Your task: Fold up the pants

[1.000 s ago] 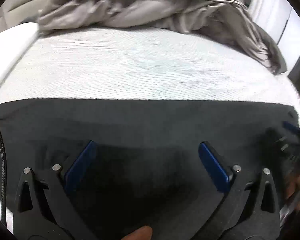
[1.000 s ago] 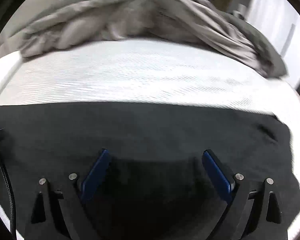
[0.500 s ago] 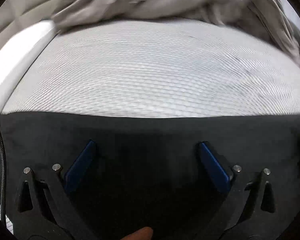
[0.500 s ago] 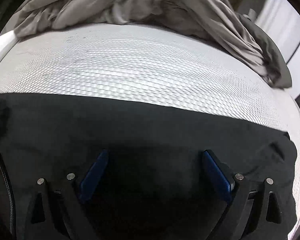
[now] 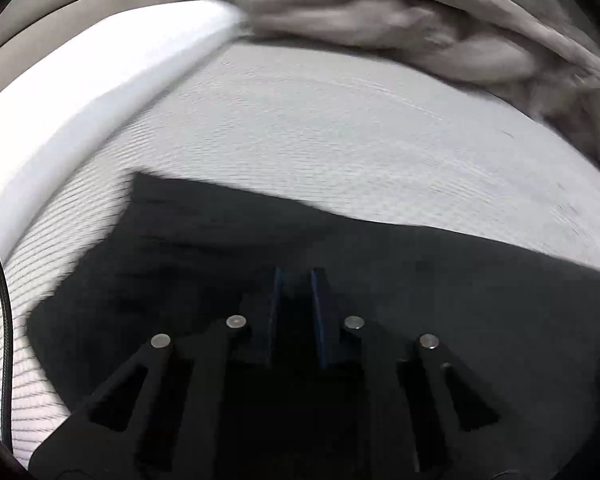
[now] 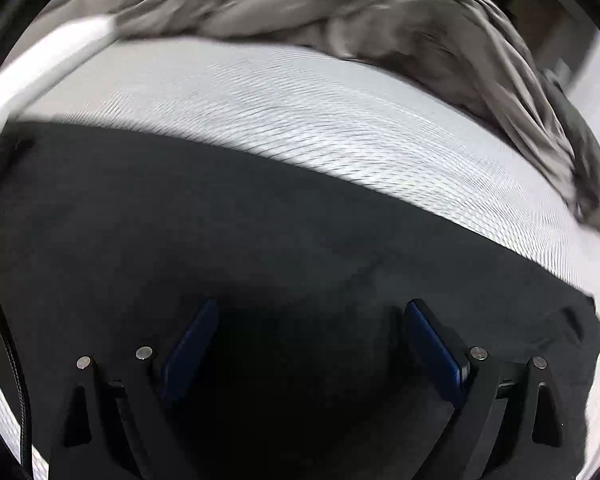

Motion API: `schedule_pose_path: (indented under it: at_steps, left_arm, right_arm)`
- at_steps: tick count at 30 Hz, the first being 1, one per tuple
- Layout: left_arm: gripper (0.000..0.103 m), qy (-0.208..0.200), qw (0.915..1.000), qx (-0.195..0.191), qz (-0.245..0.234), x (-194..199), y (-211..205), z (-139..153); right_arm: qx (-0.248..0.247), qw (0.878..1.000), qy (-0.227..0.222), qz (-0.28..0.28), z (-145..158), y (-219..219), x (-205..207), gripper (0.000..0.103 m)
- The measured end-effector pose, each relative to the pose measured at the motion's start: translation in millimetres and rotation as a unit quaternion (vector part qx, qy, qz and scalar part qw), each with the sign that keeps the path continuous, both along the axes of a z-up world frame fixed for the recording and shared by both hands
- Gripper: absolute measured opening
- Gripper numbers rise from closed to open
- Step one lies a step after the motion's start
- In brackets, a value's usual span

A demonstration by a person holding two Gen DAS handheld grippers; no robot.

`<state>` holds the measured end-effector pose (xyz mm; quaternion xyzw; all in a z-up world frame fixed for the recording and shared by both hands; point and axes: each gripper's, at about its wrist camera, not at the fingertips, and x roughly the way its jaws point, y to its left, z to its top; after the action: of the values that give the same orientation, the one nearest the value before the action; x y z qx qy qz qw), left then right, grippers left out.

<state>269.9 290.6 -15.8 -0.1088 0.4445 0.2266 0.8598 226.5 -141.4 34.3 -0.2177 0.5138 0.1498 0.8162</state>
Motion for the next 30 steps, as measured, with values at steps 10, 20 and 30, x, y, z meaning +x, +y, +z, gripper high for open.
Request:
schedule_pose_path:
  at_steps: [10,20,30]
  left_arm:
    - [0.009,-0.032,0.9929,-0.077,-0.085,-45.1,14.9,10.4]
    - [0.009,-0.016,0.9971,-0.069,-0.028,-81.5,52.4,5.1]
    - [0.028,0.034,0.9878,-0.018,-0.151,-99.5,-36.6,-1.9]
  right_arm:
    - [0.047,0.999,-0.011,-0.012,15.0,-11.4,-9.4,0.096]
    - [0.008,1.000,-0.015,-0.004,9.2,-11.6,-25.1,0.096]
    - [0.050,0.996,0.011,0.067,12.2,-5.4,-59.3,0.096]
